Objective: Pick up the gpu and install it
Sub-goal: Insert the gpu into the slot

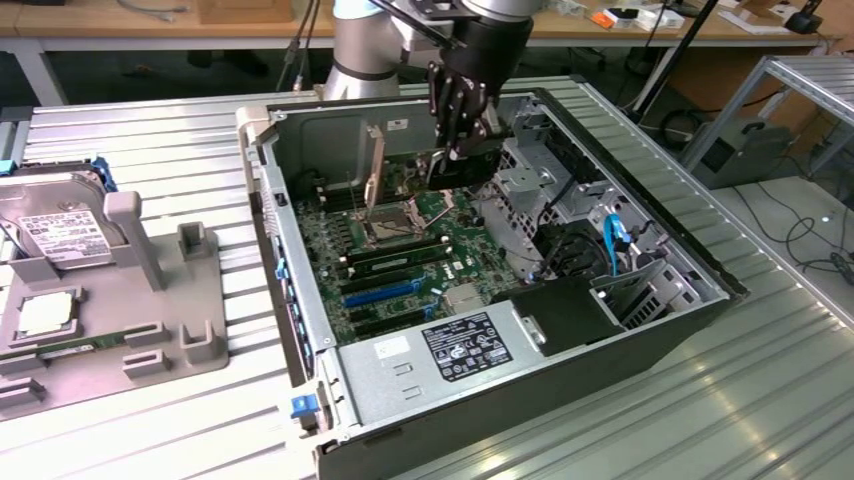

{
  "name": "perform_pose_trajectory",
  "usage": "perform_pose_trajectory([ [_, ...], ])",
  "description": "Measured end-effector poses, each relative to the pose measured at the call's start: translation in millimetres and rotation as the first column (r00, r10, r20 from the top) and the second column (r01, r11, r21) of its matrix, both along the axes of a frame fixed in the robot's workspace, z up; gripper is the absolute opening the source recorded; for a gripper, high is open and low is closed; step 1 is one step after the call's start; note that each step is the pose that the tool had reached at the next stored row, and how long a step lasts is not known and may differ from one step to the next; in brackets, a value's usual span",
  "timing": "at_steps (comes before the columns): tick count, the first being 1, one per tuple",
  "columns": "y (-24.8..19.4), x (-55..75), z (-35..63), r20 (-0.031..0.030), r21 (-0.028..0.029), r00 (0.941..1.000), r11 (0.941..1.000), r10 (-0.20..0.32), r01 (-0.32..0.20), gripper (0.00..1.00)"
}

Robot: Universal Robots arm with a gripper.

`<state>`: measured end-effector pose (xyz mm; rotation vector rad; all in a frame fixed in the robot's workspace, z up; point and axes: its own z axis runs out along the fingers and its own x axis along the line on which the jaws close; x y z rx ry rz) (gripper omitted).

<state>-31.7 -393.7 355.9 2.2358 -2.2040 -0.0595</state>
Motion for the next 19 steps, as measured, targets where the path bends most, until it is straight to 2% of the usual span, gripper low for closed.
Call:
perform_pose_trajectory([
  [19, 0.0, 0.0, -6.5, 0.0, 0.0, 1.0, 1.0, 0.0, 0.0, 0.27],
])
